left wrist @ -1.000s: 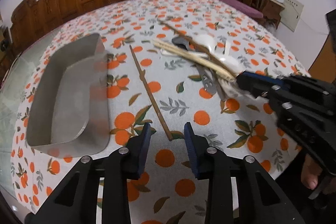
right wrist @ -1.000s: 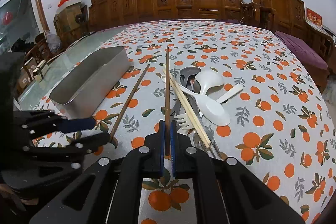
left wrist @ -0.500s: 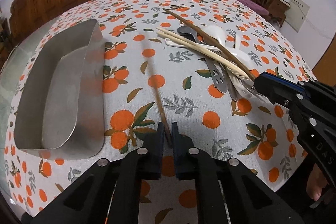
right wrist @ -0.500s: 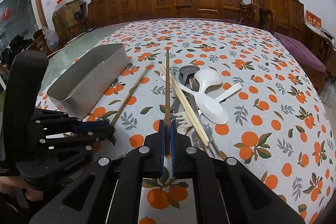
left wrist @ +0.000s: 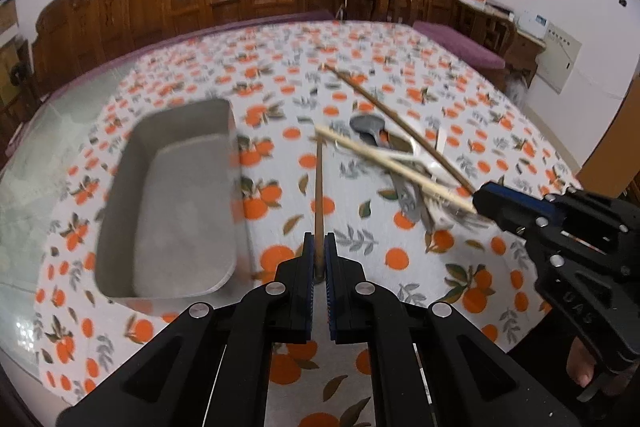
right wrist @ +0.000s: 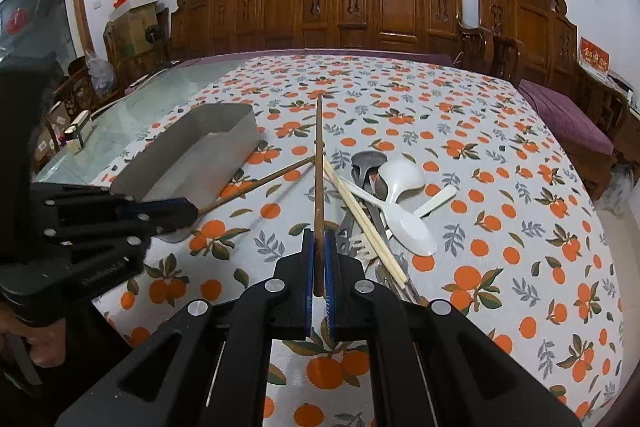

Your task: Organize utensils

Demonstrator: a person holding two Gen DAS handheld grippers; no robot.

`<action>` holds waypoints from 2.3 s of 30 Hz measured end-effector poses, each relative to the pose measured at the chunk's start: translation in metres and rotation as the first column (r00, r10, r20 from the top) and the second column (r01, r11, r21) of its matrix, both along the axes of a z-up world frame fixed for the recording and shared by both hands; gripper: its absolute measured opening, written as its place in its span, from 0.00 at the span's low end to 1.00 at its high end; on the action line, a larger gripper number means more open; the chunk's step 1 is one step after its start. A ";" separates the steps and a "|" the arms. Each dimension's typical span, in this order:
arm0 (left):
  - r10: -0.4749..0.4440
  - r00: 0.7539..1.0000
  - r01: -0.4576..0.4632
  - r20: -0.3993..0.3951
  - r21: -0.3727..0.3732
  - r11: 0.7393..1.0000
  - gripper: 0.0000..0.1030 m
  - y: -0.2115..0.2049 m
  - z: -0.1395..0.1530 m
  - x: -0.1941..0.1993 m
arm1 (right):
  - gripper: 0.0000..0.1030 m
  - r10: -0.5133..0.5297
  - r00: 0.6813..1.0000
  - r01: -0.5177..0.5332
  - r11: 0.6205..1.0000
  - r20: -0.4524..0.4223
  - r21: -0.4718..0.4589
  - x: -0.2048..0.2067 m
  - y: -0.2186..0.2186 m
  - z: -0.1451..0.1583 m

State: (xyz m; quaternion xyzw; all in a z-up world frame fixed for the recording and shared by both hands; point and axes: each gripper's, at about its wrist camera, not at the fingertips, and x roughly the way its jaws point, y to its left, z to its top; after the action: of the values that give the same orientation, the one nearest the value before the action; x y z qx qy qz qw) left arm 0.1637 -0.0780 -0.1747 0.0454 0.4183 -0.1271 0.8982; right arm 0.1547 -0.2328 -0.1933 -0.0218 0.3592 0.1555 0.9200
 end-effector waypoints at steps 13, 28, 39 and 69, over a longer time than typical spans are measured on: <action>0.030 0.993 -0.031 0.116 0.005 1.000 0.03 0.024 0.042 0.000 | 0.06 0.015 1.000 -0.015 1.000 0.019 -0.001 -0.005 0.013 0.017; 0.122 0.986 -0.124 0.116 0.015 0.992 0.04 0.093 0.047 0.000 | 0.06 0.093 0.995 -0.093 0.995 0.018 -0.028 -0.006 0.057 0.029; 0.151 0.988 -0.151 0.024 0.018 0.988 0.04 0.120 0.019 0.014 | 0.06 0.137 0.991 -0.137 0.989 -0.010 -0.049 -0.003 0.081 0.027; 0.213 0.977 -0.213 0.033 0.011 0.977 0.16 0.163 0.028 0.020 | 0.06 0.210 0.975 -0.214 0.975 -0.074 -0.055 0.034 0.146 0.023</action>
State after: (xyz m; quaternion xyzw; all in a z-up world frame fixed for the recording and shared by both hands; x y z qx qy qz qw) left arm 0.1838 0.0846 -0.1467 0.0088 0.4075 -0.0265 0.9128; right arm 0.1883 -0.0868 -0.1707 -0.0835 0.3906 0.2420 0.8843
